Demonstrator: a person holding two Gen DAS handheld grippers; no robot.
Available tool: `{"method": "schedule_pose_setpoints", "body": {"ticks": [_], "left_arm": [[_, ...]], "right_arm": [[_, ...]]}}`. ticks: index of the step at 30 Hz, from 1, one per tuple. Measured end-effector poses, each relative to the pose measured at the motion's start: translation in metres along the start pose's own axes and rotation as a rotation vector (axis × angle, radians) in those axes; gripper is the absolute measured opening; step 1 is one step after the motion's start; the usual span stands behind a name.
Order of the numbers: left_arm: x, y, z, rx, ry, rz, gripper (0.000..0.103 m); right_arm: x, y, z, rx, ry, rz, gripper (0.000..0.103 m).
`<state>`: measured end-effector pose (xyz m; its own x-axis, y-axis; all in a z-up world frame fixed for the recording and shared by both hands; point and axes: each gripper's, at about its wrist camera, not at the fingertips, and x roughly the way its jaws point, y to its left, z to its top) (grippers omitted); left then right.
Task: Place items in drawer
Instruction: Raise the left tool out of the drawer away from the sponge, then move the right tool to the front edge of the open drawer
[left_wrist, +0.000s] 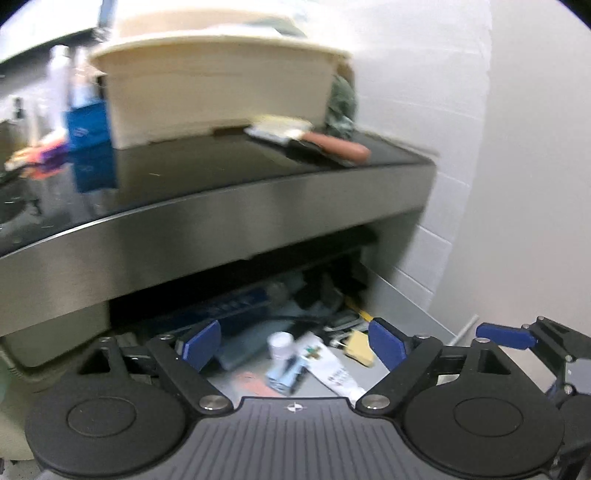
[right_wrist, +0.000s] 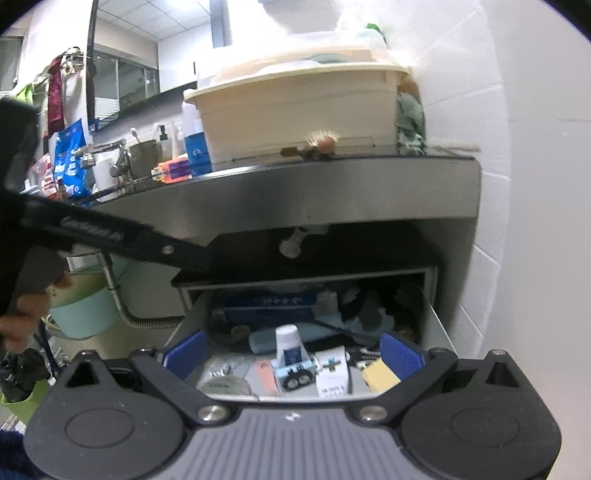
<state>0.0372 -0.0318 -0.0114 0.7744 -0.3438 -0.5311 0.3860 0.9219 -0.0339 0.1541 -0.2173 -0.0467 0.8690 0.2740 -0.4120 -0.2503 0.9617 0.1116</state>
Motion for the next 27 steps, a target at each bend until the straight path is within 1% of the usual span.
{"method": "schedule_pose_setpoints", "body": {"ticks": [5, 8, 9, 12, 15, 17, 21, 24, 27], "left_arm": [[-0.026, 0.014, -0.017, -0.055, -0.065, 0.089, 0.09], [-0.04, 0.021, -0.031, -0.101, -0.098, 0.119, 0.096], [-0.043, 0.023, -0.036, -0.114, -0.109, 0.13, 0.096], [-0.048, 0.028, -0.051, -0.152, -0.125, 0.168, 0.096], [-0.05, 0.032, -0.061, -0.178, -0.127, 0.195, 0.096], [-0.049, 0.035, -0.065, -0.192, -0.11, 0.193, 0.097], [-0.051, 0.037, -0.077, -0.247, -0.098, 0.163, 0.097], [-0.054, 0.031, -0.084, -0.245, -0.106, 0.173, 0.097], [-0.055, 0.027, -0.085, -0.225, -0.11, 0.164, 0.097]], "right_arm": [[0.01, 0.012, 0.001, -0.014, -0.013, -0.017, 0.101], [0.013, 0.018, -0.006, -0.032, -0.052, -0.069, 0.101], [0.014, 0.02, -0.008, -0.042, -0.055, -0.08, 0.101], [0.019, 0.024, -0.016, -0.067, -0.045, -0.097, 0.101], [0.024, 0.026, -0.023, -0.077, -0.016, -0.093, 0.101], [0.026, 0.027, -0.028, -0.084, 0.0, -0.092, 0.101], [0.03, 0.028, -0.038, -0.076, 0.035, -0.094, 0.101], [0.031, 0.027, -0.044, -0.073, 0.051, -0.101, 0.101], [0.035, 0.025, -0.048, -0.057, 0.082, -0.098, 0.098]]}}
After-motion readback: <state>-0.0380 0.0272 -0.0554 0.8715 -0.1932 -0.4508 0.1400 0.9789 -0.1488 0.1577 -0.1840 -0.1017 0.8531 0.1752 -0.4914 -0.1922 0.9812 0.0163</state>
